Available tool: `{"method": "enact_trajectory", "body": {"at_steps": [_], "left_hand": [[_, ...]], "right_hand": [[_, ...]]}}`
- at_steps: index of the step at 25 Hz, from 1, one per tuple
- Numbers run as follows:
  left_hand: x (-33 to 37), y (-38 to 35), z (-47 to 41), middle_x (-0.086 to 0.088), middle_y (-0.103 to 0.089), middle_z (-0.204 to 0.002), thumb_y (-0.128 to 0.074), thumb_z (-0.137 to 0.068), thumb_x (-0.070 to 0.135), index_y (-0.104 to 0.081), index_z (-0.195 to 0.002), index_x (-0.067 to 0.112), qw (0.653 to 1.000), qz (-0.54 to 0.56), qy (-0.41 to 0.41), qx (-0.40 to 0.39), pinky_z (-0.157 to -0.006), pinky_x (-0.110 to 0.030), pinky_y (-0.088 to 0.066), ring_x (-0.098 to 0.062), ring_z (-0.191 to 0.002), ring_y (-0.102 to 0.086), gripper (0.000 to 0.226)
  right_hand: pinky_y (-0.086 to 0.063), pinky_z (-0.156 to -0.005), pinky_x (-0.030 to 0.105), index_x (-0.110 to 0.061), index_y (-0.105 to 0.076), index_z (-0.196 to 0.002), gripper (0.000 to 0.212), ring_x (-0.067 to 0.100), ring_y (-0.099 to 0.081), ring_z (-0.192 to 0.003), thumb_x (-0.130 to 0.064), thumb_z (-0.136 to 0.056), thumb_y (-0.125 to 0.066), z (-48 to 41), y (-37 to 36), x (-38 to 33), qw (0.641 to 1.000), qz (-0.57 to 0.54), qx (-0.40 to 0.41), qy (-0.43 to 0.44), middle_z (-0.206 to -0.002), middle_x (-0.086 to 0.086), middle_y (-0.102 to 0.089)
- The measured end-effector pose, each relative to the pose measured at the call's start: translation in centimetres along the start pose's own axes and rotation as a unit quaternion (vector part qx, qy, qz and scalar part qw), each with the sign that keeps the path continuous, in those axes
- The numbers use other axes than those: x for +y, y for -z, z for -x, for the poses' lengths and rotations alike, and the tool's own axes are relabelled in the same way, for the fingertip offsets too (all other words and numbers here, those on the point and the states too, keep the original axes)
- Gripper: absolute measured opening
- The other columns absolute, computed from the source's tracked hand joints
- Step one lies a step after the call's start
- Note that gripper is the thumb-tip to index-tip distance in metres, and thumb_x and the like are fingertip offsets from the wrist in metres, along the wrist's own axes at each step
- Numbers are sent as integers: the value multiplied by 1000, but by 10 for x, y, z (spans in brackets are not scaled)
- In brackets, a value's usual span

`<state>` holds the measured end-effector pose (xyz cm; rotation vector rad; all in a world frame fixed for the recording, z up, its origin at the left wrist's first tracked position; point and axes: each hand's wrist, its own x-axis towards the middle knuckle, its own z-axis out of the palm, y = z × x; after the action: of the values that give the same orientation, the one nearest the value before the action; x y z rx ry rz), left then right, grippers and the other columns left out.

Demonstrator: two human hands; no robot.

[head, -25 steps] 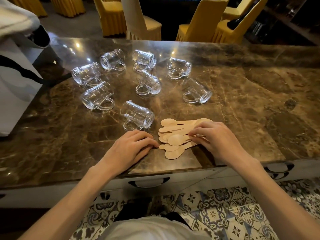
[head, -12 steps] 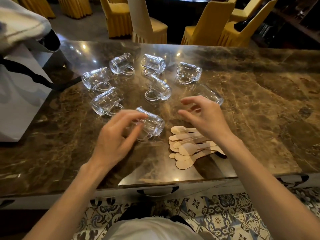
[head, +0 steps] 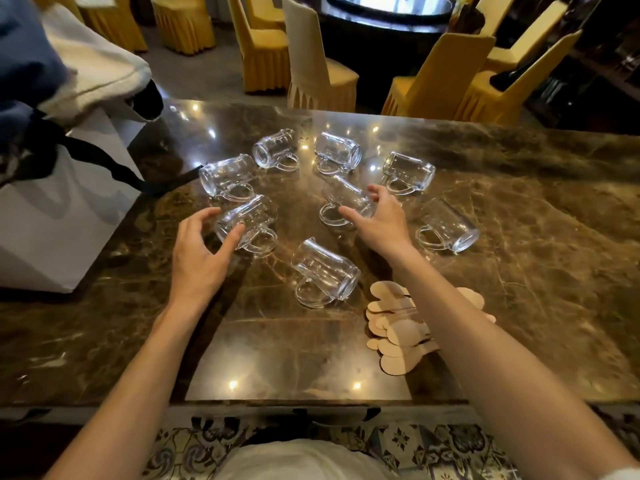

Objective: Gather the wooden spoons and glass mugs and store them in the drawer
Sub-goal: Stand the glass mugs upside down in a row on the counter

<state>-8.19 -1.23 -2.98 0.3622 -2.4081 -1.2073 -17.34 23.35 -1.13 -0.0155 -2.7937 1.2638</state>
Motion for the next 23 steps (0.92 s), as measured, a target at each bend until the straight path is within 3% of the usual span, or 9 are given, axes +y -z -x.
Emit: {"method": "enact_trajectory", "body": {"at_steps": [4, 8, 18, 20, 23], "left_hand": [[-10, 1, 1, 1, -51, -133, -68, -79, 44, -49, -128, 23, 999, 32, 11, -34, -90, -22, -39, -11, -116, -51, 56], [-14, 2, 1, 1, -51, -134, -75, -74, 36, -45, -129, 26, 998, 22, -8, -57, -88, -20, -39, -6, -109, -52, 63], [-10, 1, 2, 0, -54, -133, -72, -77, 28, -46, -131, 19, 998, 30, -38, -41, -93, -22, -39, -3, -111, -50, 60], [-8, 1, 1, -2, -53, -133, -71, -78, 26, -46, -133, 16, 998, 23, -47, -39, -94, -19, -38, -2, -111, -49, 61], [-4, 3, -3, -3, -52, -132, -69, -79, 25, -46, -135, 17, 996, 37, -63, -49, -89, -4, -37, 2, -110, -48, 61]], "right_hand": [[-37, -101, 30, -14, -42, -133, 68, 19, -45, -123, -38, -77, -73, -5, -10, 4, 1000, -5, 7, -12, -135, 7, -49], [-39, -104, 35, -15, -42, -134, 70, 19, -45, -125, -37, -76, -74, -5, -12, 7, 1000, -17, 12, -15, -136, 6, -48], [-39, -101, 32, -14, -44, -134, 72, 19, -47, -124, -36, -73, -76, -3, -10, 4, 1000, -11, 24, -10, -135, 6, -51], [-39, -100, 30, -12, -44, -134, 74, 19, -47, -124, -35, -72, -78, -3, -7, 2, 999, -17, 25, -12, -135, 6, -52], [-39, -104, 32, -10, -43, -134, 78, 20, -47, -125, -33, -70, -80, -4, -4, 0, 999, -21, 15, -18, -136, 6, -52]]}}
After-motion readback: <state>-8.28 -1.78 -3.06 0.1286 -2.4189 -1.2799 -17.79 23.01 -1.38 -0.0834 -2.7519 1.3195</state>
